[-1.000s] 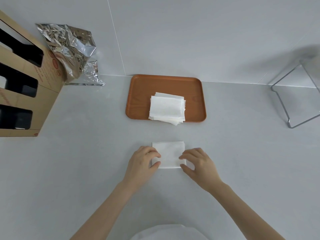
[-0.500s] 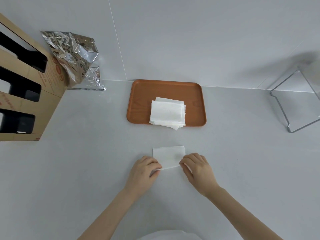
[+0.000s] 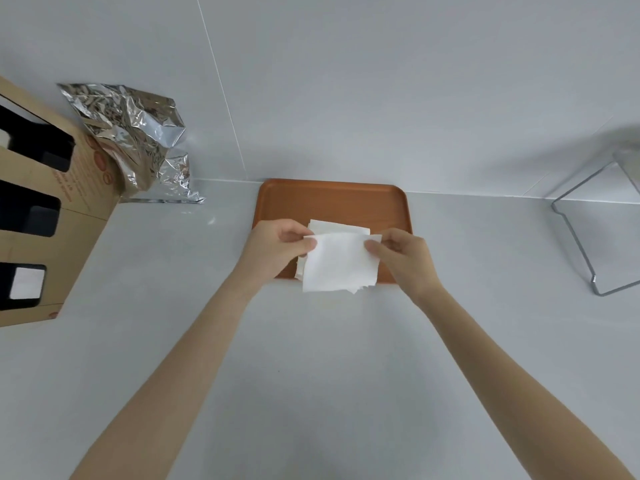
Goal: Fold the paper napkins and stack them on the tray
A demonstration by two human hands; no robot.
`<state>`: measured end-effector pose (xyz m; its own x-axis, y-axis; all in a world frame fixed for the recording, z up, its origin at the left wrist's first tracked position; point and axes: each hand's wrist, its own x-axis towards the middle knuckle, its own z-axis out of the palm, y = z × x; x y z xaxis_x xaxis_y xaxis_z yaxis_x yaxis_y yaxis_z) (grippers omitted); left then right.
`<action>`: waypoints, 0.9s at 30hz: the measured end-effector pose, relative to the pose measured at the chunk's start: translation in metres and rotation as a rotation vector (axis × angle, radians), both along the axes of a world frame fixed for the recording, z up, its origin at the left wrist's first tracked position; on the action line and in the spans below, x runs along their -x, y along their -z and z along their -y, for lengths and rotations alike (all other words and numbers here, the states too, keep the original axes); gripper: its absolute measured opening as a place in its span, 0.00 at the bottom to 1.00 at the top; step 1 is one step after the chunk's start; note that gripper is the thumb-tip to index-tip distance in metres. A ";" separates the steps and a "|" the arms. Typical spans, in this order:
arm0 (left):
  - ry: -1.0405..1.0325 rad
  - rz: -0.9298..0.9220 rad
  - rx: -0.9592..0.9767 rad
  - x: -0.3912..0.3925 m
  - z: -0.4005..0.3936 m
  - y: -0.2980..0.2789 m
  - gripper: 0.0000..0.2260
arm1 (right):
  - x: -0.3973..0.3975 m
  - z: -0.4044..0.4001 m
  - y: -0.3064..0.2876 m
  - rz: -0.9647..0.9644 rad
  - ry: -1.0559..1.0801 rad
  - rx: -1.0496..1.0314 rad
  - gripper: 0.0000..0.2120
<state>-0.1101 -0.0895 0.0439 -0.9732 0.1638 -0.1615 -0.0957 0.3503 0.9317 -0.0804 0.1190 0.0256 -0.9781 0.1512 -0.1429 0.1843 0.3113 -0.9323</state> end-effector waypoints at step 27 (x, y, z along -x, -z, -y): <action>-0.204 -0.820 0.186 0.008 -0.023 -0.094 0.17 | -0.052 0.032 -0.184 -0.764 0.190 0.303 0.07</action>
